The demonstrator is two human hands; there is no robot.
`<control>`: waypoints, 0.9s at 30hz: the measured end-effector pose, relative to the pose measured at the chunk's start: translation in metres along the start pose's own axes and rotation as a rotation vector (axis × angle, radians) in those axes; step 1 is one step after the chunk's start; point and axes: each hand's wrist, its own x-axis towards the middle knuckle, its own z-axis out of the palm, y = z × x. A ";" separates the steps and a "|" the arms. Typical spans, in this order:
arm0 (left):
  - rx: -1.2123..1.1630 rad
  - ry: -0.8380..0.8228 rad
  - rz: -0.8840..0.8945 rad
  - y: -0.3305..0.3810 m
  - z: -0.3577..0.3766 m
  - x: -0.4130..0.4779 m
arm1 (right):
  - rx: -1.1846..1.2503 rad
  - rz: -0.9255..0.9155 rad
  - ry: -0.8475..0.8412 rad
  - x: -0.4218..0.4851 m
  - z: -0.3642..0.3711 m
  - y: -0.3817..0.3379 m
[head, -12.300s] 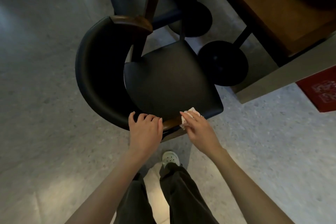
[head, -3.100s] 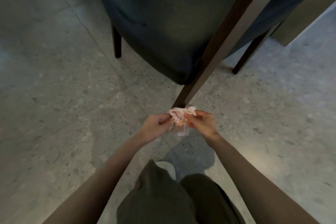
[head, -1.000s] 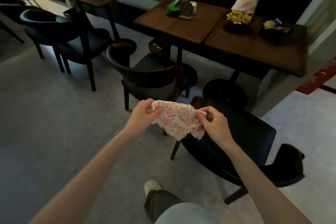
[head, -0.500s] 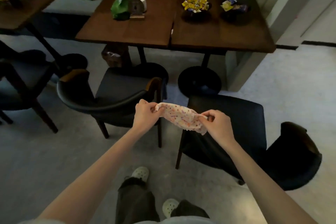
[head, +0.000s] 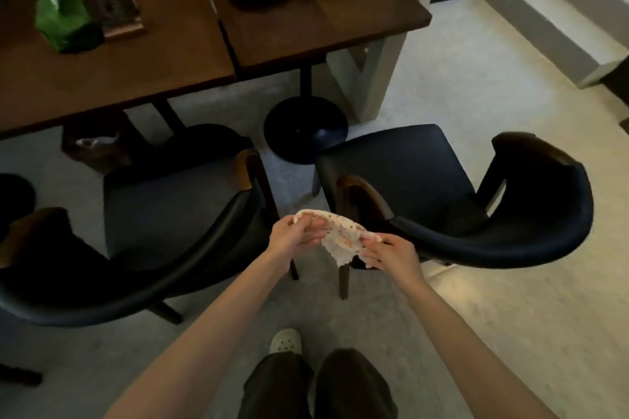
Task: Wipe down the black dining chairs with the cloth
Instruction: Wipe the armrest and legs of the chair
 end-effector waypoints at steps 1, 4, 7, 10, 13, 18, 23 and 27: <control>-0.005 -0.014 0.001 -0.006 -0.001 0.009 | 0.006 0.007 0.010 0.006 0.005 0.008; 0.002 -0.059 0.053 -0.028 -0.002 0.043 | 0.029 0.001 0.028 0.031 0.022 0.030; 0.018 -0.094 0.148 -0.058 -0.003 0.088 | -0.027 -0.118 0.064 0.062 0.043 0.057; 0.056 -0.107 0.263 -0.087 0.003 0.137 | -0.124 -0.318 0.133 0.097 0.064 0.090; 0.144 -0.140 0.480 -0.115 0.011 0.179 | -0.220 -0.528 0.134 0.134 0.084 0.126; 0.261 -0.185 0.873 -0.152 0.024 0.220 | -0.246 -0.764 0.267 0.185 0.109 0.164; 0.281 -0.085 1.019 -0.197 0.028 0.256 | -0.155 -0.923 0.415 0.223 0.108 0.199; 0.317 -0.111 1.007 -0.232 0.025 0.283 | -0.100 -0.929 0.466 0.248 0.108 0.243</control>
